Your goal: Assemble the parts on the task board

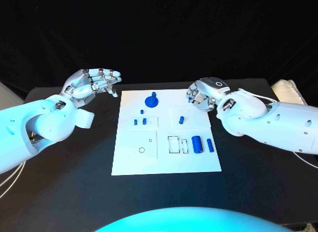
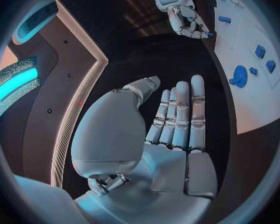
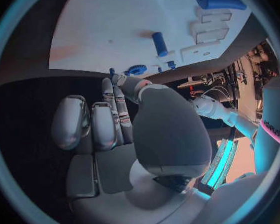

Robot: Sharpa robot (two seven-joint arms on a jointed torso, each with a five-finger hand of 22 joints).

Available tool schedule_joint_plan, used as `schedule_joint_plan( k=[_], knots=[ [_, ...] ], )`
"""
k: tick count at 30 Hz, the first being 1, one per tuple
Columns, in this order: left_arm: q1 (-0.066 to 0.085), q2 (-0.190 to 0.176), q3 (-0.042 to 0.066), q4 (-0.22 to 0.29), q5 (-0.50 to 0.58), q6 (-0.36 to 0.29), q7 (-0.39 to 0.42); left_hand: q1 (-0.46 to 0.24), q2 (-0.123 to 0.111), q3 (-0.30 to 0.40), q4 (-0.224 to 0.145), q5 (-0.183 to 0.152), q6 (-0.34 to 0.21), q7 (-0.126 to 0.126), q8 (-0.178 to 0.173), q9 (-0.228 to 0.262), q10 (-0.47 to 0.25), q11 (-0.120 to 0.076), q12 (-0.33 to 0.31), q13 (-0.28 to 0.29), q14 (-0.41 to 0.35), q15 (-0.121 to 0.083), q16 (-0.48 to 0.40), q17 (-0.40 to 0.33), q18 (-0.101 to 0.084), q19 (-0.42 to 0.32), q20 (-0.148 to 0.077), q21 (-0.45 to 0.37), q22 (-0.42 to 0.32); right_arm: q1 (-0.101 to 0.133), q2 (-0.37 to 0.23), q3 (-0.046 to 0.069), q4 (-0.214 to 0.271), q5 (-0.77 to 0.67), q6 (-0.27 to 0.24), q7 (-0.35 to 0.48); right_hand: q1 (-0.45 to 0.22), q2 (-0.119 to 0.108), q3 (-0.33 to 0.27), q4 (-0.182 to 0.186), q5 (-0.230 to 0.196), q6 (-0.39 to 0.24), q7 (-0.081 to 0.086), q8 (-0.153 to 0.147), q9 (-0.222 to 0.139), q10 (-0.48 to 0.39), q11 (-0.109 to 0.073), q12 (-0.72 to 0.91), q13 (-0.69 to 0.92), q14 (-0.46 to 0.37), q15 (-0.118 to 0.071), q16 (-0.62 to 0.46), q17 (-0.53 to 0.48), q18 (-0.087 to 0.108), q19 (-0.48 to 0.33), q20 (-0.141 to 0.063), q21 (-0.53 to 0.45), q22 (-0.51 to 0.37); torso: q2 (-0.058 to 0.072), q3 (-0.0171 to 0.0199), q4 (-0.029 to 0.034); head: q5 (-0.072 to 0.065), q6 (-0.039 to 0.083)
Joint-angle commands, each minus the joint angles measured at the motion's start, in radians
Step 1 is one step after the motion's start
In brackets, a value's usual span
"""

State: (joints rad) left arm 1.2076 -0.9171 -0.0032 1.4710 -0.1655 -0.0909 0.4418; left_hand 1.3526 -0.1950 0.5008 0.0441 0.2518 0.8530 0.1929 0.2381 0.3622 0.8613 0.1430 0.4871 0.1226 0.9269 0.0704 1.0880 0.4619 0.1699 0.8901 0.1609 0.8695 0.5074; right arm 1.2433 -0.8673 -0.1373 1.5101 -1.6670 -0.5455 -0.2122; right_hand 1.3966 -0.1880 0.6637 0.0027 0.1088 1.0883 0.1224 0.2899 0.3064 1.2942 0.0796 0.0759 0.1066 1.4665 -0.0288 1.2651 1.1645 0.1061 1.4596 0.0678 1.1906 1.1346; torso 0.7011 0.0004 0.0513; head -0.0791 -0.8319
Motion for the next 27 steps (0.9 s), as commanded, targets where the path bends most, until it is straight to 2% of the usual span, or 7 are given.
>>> schedule_joint_plan(
  k=[1,5,10,15,19,23,27],
  knots=[
    [0.0,0.002,0.001,0.001,0.007,0.007,0.005,0.01,-0.003,-0.003,-0.004,0.004,0.003,0.003,0.003,0.0,-0.005,-0.001,-0.005,-0.001,-0.005,0.001,-0.003,-0.001,0.014,0.007,0.002,-0.003,-0.001,0.003,-0.013,0.001,0.041,0.03,-0.041,0.019,-0.001,0.007,0.001,-0.005,0.003,0.007,0.0,0.002,0.002,0.039,-0.033,0.002,0.002,0.039,-0.008,0.006,0.001,-0.017,0.001,-0.008,0.002,0.001,0.001,-0.0007,-0.001,0.003,0.003],
    [0.0,0.003,0.001,0.004,0.008,0.008,0.005,0.01,-0.003,-0.003,-0.004,0.004,0.003,0.003,0.002,0.0,-0.006,-0.001,-0.005,-0.001,-0.005,0.001,-0.003,-0.001,0.014,0.007,0.002,-0.003,-0.001,0.003,-0.018,0.002,0.092,0.053,-0.042,0.028,-0.001,0.007,0.002,-0.006,0.004,0.007,0.0,0.002,0.003,0.039,-0.033,0.001,0.003,0.039,-0.008,0.006,0.0,-0.017,0.001,-0.008,0.002,0.0,0.002,-0.0007,-0.0019,0.01,0.006],
    [0.0,0.005,0.001,0.01,0.008,0.009,0.005,0.01,-0.003,-0.003,-0.004,0.004,0.003,0.003,0.002,0.0,-0.006,-0.001,-0.005,-0.001,-0.005,0.001,-0.003,-0.001,0.014,0.007,0.002,-0.003,-0.001,-0.008,-0.014,0.002,0.153,0.078,-0.045,0.039,-0.002,0.007,0.004,-0.008,0.006,0.006,0.0,0.002,0.003,0.039,-0.033,0.0,0.003,0.038,-0.008,0.005,-0.003,-0.016,-0.001,-0.009,-0.001,-0.003,0.001,-0.0008,0.0024,0.02,0.006],
    [0.0,0.006,0.001,0.015,0.009,0.008,0.005,0.01,-0.003,-0.003,-0.004,0.004,0.003,0.003,0.002,0.0,-0.006,-0.001,-0.005,-0.001,-0.005,0.001,-0.003,-0.001,0.014,0.007,0.002,-0.003,-0.001,-0.029,0.014,0.001,0.205,0.101,-0.045,0.052,-0.003,0.008,0.006,-0.009,0.007,0.005,0.001,0.001,0.004,0.038,-0.033,-0.001,0.004,0.038,-0.008,0.005,-0.003,-0.016,-0.001,-0.009,-0.001,-0.003,0.0,-0.003,0.0024,0.046,0.001],
    [0.0,0.007,0.001,0.019,0.012,0.008,0.006,0.009,-0.003,-0.003,-0.004,0.004,0.003,0.003,0.003,0.0,-0.007,0.0,-0.006,-0.002,-0.005,0.002,-0.004,-0.001,0.014,0.007,0.003,-0.004,-0.001,-0.046,0.043,-0.001,0.21,0.104,-0.034,0.056,-0.003,0.008,0.007,-0.01,0.009,0.004,0.001,0.001,0.005,0.038,-0.033,-0.001,0.004,0.038,-0.008,0.004,-0.005,-0.016,-0.002,-0.009,-0.004,-0.006,0.0,-0.0036,0.0015,0.061,-0.002],
    [0.0,0.008,0.001,0.027,0.015,0.007,0.005,0.009,-0.003,-0.003,-0.004,0.004,0.003,0.003,0.003,0.0,-0.007,0.0,-0.006,-0.002,-0.005,0.002,-0.004,-0.001,0.014,0.007,0.003,-0.004,-0.001,-0.068,0.078,-0.007,0.201,0.092,-0.016,0.055,-0.004,0.008,0.008,-0.01,0.009,0.004,0.001,0.001,0.005,0.038,-0.033,-0.002,0.004,0.038,-0.008,0.004,-0.006,-0.015,-0.003,-0.009,-0.004,-0.007,0.001,-0.0048,0.0021,0.067,-0.007],
    [0.0,0.008,0.001,0.033,0.016,0.007,0.004,0.009,-0.003,-0.003,-0.004,0.004,0.003,0.003,0.003,0.0,-0.007,0.0,-0.006,-0.002,-0.005,0.002,-0.004,-0.001,0.014,0.007,0.003,-0.004,-0.001,-0.089,0.109,-0.01,0.185,0.079,0.003,0.048,-0.004,0.009,0.009,-0.011,0.01,0.003,0.001,0.001,0.005,0.037,-0.032,-0.002,0.005,0.037,-0.008,0.003,-0.007,-0.014,-0.004,-0.009,-0.008,-0.011,0.001,-0.0042,0.0014,0.075,-0.01]
  ],
)
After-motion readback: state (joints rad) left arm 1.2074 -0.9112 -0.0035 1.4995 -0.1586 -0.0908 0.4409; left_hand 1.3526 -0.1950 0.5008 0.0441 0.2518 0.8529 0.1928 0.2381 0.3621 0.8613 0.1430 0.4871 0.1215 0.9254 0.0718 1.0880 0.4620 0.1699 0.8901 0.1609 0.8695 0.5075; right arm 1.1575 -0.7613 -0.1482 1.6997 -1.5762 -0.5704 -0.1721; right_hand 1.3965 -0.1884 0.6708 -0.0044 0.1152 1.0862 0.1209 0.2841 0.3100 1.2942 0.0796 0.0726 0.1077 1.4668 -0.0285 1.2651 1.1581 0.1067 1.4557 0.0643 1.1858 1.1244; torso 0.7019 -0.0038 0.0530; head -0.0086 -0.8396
